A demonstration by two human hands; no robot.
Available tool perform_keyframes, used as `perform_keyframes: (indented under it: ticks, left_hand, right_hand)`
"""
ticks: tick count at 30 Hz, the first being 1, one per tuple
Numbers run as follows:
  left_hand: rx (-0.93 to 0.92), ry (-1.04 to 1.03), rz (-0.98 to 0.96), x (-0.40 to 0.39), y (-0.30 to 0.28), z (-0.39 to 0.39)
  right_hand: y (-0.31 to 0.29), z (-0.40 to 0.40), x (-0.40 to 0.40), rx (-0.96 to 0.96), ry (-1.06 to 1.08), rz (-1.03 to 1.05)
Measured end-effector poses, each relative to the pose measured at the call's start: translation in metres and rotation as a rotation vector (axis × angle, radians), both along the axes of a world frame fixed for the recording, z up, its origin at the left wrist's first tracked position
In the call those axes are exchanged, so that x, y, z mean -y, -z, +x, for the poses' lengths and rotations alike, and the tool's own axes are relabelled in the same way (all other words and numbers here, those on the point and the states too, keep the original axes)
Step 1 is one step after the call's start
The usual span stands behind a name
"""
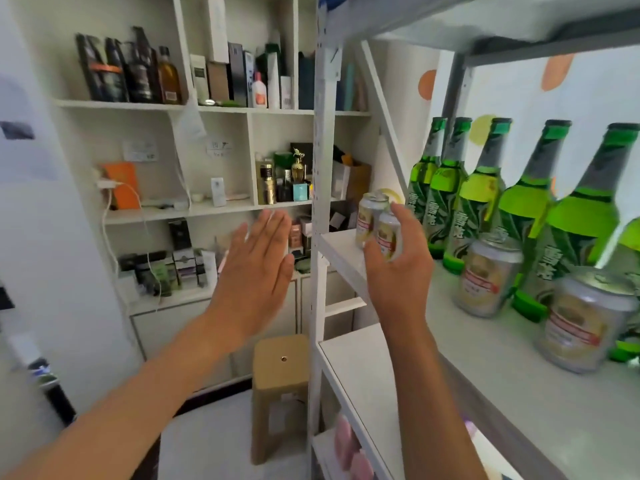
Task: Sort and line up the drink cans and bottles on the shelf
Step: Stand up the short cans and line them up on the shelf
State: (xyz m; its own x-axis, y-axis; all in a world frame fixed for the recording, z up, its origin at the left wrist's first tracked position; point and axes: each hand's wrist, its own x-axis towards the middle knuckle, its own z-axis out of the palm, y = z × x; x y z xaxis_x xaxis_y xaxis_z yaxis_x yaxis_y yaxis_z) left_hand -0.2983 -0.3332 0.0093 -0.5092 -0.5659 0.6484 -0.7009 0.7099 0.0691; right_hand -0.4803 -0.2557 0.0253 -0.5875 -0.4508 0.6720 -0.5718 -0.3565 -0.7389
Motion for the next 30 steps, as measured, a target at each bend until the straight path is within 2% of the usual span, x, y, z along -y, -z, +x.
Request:
perform_keyframes:
  ticks: [5, 11, 14, 19, 21, 23, 27, 30]
  left_hand:
    - [-0.04, 0.101, 0.049, 0.065, -0.003, -0.031]
    - [-0.147, 0.34, 0.297, 0.113, -0.002, -0.078]
    - [-0.256, 0.475, 0.508, 0.139, -0.005, -0.108]
    - [-0.372, 0.661, 0.589, 0.177, -0.012, -0.15]
    - [-0.397, 0.727, 0.717, 0.191, -0.015, -0.162]
    - [-0.386, 0.808, 0.849, 0.201, -0.014, -0.171]
    - [-0.275, 0.945, 0.865, 0.207, -0.01, -0.183]
    - [-0.279, 1.047, 0.923, 0.209, -0.011, -0.191]
  right_hand:
    - [-0.004, -0.032, 0.038, 0.079, 0.092, -0.066]
    - [-0.007, -0.06, 0.065, 0.058, 0.183, 0.025]
    - [0.002, -0.067, 0.068, 0.097, 0.183, -0.006]
    - [0.015, -0.07, 0.068, 0.077, 0.295, 0.04]
    - [0.018, -0.07, 0.07, 0.075, 0.307, 0.058]
    - [0.02, -0.069, 0.074, 0.068, 0.304, 0.058]
    - [0.022, -0.07, 0.073, 0.108, 0.229, 0.032]
    - [0.023, -0.072, 0.068, 0.148, 0.126, -0.003]
